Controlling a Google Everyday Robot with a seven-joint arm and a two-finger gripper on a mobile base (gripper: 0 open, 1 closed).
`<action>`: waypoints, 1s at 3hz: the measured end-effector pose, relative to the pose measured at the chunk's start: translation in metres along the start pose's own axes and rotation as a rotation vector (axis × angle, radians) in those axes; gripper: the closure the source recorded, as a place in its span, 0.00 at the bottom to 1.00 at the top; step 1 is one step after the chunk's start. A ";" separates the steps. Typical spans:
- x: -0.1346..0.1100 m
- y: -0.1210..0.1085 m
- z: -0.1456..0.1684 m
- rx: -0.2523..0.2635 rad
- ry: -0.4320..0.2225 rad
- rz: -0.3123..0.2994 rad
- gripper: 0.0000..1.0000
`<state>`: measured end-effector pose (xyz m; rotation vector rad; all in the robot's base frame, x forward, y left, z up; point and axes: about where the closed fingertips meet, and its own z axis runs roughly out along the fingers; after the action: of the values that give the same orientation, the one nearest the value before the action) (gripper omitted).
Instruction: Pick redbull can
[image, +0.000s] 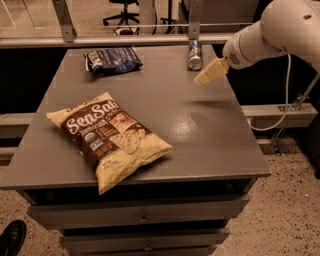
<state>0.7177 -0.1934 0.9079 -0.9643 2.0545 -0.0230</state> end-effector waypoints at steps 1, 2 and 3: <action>-0.005 -0.016 0.036 0.035 -0.050 0.105 0.00; -0.011 -0.027 0.067 0.057 -0.090 0.185 0.00; -0.019 -0.038 0.096 0.060 -0.130 0.253 0.00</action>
Offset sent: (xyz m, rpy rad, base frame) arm 0.1059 0.0106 -0.0368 0.2564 -0.0697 -0.1978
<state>0.8146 -0.1785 0.8721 -0.6466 2.0281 0.1083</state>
